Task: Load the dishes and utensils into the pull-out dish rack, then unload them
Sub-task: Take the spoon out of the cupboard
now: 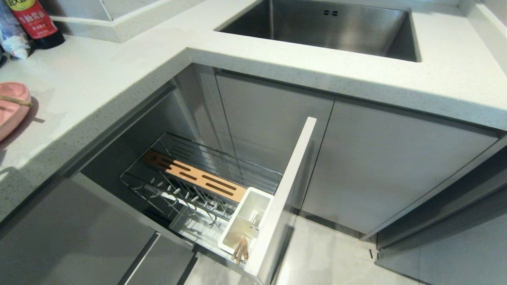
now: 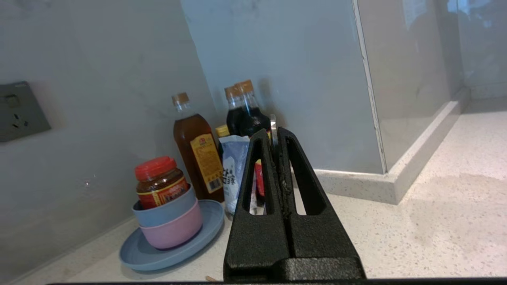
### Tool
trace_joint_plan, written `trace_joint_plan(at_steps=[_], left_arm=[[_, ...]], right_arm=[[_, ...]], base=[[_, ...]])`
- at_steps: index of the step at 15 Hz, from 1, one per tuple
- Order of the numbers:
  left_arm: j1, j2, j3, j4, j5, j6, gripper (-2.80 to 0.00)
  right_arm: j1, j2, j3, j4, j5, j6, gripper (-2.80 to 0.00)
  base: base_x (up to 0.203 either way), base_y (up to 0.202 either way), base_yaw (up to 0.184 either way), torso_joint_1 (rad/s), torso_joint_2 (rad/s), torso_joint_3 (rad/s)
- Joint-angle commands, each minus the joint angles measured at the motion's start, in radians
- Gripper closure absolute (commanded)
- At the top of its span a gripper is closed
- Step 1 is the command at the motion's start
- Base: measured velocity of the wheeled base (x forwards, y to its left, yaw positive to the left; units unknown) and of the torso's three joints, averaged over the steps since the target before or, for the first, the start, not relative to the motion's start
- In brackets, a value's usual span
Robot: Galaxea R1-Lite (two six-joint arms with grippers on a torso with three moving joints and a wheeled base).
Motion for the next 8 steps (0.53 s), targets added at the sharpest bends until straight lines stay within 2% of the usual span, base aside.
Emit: trace_joint_plan(at_steps=[1, 4, 8], left_arm=[[0.016, -0.010, 0.002, -0.006, -0.002, 0.000, 0.00], [0.016, 0.003, 0.004, -0.017, -0.011, -0.003, 0.00], [0.015, 0.062, 0.008, -0.139, -0.050, -0.042, 0.00]], right_arm=[[0.000, -0.001, 0.000, 0.000, 0.000, 0.000, 0.00], [0.000, -0.001, 0.000, 0.000, 0.000, 0.000, 0.00], [0.000, 0.000, 0.000, 0.000, 0.000, 0.000, 0.00]], base=[[0.000, 0.000, 0.000, 0.000, 0.00, 0.000], [0.000, 0.000, 0.000, 0.000, 0.00, 0.000], [0.000, 0.000, 0.000, 0.000, 0.00, 0.000]])
